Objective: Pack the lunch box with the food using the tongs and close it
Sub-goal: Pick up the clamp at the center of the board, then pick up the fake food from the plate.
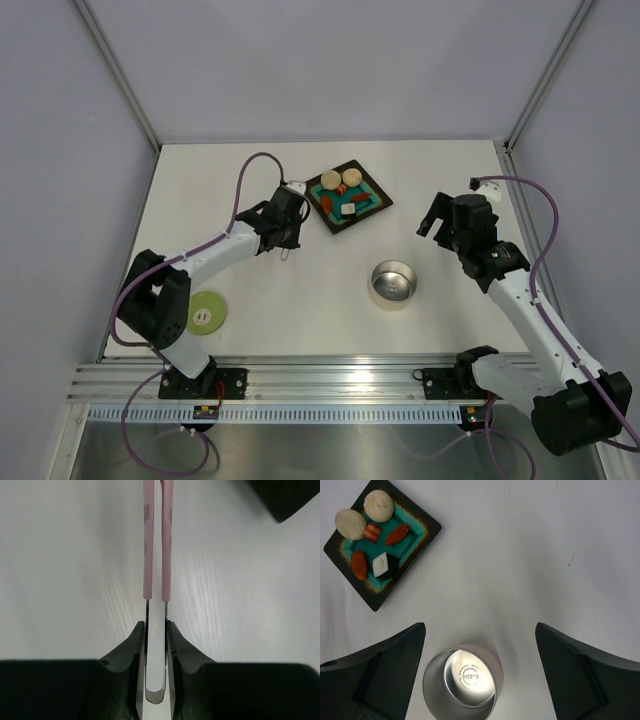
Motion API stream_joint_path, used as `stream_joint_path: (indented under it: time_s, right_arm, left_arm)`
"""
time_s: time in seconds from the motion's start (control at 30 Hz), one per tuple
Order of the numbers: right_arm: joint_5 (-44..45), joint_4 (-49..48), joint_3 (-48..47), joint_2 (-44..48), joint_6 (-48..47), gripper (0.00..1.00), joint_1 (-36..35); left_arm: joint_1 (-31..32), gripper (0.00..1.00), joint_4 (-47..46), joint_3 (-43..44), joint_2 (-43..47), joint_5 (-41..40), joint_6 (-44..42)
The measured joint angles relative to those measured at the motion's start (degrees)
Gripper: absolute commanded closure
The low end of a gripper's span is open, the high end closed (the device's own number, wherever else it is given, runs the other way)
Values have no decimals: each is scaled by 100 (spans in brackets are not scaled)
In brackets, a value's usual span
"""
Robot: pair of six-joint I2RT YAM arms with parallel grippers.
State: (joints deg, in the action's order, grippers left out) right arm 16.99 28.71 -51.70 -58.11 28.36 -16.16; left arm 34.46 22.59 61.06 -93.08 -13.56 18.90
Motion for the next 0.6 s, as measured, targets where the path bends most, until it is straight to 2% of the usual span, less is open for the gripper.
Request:
stream_joint_path:
  time_s: [0.23, 0.47, 0.6]
  right_arm:
    - [4, 111, -22, 105, -7, 0, 0]
    - [7, 114, -74, 133, -7, 0, 0]
    - [33, 116, -74, 177, -9, 1, 0]
  left_arm:
    - [0, 95, 802, 1189, 48, 330, -422]
    - [0, 82, 1552, 2435, -568, 734, -560]
    - [0, 78, 1740, 2612, -802, 789, -555]
